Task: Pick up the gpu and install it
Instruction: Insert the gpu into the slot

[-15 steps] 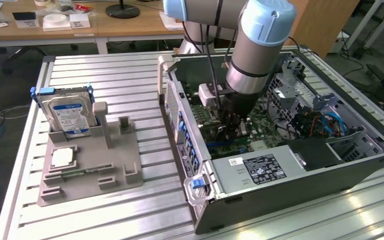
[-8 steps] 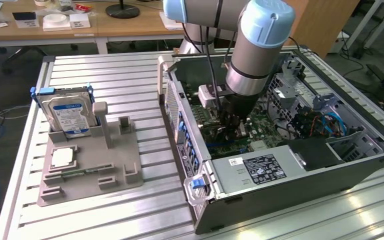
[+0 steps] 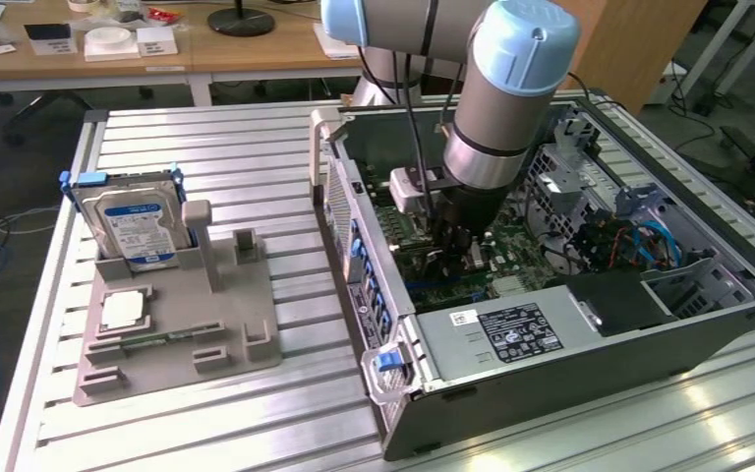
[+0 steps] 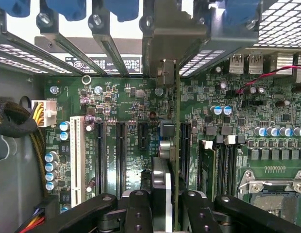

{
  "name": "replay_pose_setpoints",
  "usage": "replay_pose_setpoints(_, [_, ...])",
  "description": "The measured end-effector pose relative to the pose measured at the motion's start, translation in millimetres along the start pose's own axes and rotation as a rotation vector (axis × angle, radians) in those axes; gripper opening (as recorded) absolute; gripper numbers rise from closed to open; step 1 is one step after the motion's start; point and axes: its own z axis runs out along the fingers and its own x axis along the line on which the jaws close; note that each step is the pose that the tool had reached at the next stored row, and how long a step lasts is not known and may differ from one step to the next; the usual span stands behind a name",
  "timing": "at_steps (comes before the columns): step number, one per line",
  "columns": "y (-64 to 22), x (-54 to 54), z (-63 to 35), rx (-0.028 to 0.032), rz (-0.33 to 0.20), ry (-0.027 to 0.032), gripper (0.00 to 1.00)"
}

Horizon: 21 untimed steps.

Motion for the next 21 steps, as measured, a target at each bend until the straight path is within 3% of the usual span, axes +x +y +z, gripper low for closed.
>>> replay_pose_setpoints(8, [0.2, 0.0, -3.6, -0.0004, 0.0, 0.001, 0.28])
replay_pose_setpoints(11, [0.2, -0.2, -3.2, -0.0006, 0.0, 0.0096, 0.28])
replay_pose_setpoints(13, [0.2, 0.0, 1.8, -0.0045, 0.0, 0.0097, 0.28])
replay_pose_setpoints(21, [0.4, 0.1, 5.1, -0.0044, 0.0, 0.0094, 0.28])
